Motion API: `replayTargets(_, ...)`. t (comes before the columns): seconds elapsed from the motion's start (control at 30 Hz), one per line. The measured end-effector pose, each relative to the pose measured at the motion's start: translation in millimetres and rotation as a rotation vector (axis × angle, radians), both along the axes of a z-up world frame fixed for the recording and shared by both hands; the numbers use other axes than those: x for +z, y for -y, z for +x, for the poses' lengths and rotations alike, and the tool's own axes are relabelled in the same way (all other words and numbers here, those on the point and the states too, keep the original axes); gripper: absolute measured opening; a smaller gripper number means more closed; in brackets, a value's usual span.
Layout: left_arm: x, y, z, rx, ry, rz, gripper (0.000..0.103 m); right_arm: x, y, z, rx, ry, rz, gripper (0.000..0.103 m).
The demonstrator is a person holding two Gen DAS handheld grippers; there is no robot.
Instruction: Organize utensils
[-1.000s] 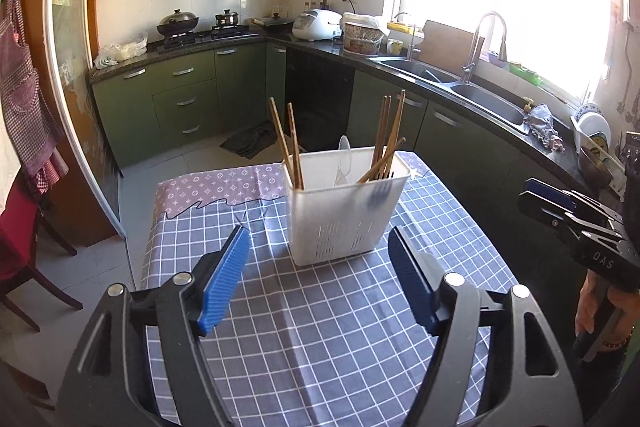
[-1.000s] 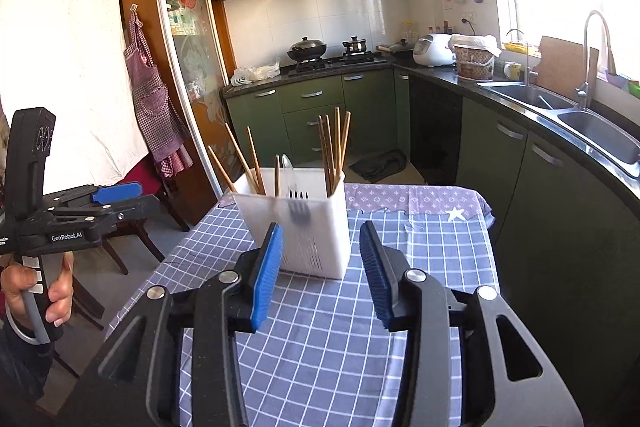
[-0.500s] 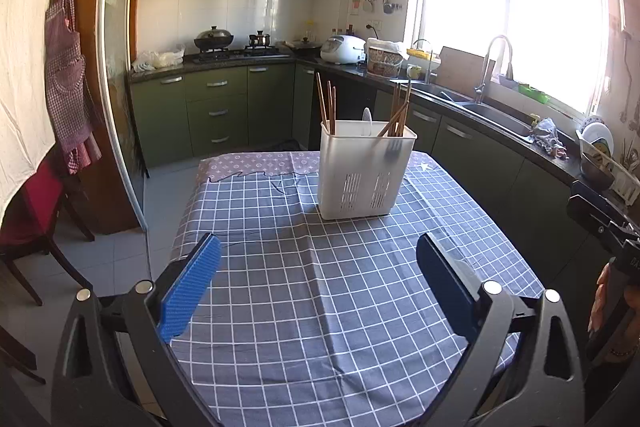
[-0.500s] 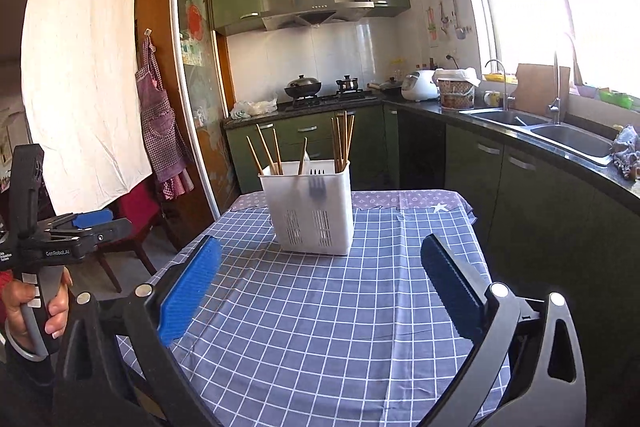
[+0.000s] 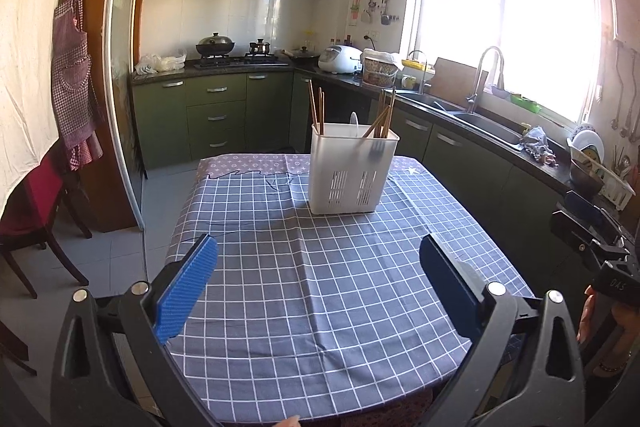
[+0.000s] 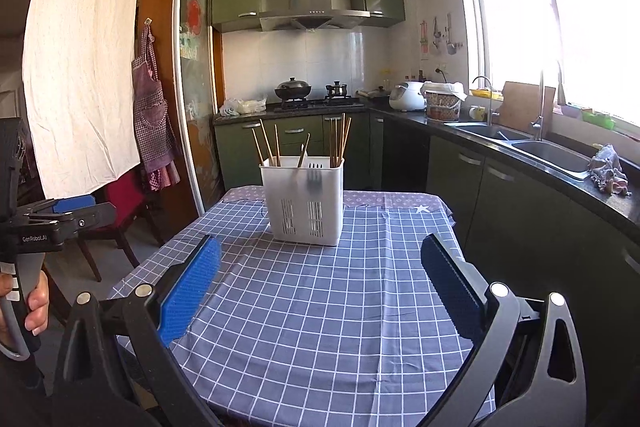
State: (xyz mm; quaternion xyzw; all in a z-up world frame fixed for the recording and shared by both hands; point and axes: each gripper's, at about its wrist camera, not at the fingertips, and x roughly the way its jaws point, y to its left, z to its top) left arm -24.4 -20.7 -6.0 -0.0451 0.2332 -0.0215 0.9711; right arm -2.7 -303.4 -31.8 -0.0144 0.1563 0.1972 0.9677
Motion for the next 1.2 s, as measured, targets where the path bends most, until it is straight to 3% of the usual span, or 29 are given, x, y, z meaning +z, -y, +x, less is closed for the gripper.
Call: replayTargets(1.2,-0.6,6.3,-11.3,0.007,0.015,0.029,0.096,-8.9,-24.7,5.8,0.016,-0.016,-0.027,0.098)
